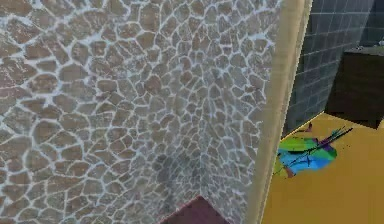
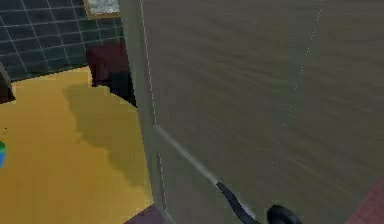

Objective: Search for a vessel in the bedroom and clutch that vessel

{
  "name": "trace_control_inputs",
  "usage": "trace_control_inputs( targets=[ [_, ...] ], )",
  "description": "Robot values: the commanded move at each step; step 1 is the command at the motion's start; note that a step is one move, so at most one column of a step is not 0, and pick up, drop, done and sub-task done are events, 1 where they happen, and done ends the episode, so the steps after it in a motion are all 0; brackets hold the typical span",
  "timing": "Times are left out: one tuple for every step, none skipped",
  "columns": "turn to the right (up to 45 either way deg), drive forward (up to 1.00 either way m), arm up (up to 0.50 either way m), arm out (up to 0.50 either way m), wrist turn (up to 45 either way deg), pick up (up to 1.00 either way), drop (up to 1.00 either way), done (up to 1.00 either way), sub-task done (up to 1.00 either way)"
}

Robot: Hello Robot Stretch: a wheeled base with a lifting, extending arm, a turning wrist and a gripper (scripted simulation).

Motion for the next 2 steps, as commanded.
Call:
trace_control_inputs(
  targets=[
    [45.0,0.0,0.0,0.0,0.0,0.0,0.0,0.0,0.0],
    [3.0,0.0,0.0,0.0,0.0,0.0,0.0,0.0,0.0]
  ],
)
